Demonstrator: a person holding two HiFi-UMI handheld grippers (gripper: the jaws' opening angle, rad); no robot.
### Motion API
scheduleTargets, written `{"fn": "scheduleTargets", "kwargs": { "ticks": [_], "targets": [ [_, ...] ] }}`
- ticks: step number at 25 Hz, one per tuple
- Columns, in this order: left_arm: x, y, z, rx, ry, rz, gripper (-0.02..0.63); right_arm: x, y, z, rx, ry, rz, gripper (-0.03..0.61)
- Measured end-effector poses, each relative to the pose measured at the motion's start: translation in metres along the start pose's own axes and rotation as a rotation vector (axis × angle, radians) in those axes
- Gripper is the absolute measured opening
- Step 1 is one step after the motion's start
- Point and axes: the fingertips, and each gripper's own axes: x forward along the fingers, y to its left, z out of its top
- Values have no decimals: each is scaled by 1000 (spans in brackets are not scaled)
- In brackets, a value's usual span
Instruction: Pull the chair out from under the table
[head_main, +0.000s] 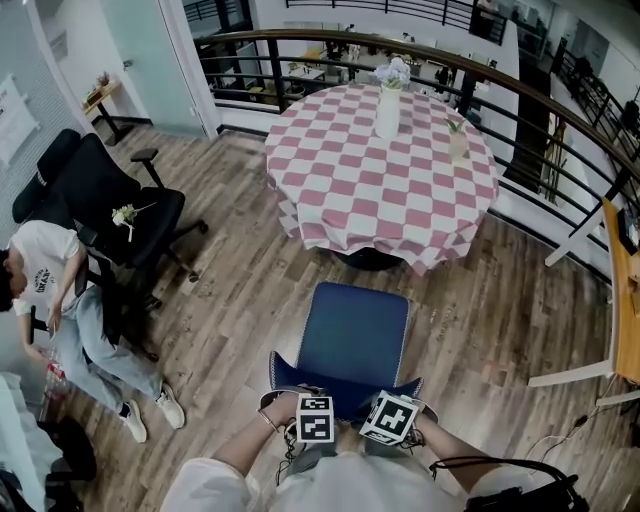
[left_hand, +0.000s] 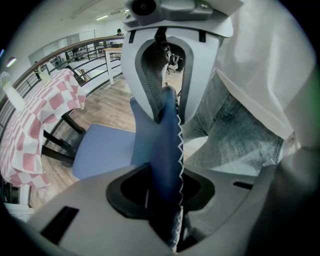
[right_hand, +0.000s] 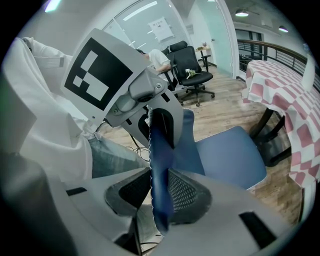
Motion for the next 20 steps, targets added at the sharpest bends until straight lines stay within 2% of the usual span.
{"fn": "scheduleTargets", "kwargs": {
  "ticks": [14,20],
  "targets": [
    [2,-17,-5,-32,-9,-26,123,6,16,-2,-1,-4,39,120],
    [5,-19,-6,-79,-16,-122,169,9,15,-3,-22,-19,95,134]
  ]
}}
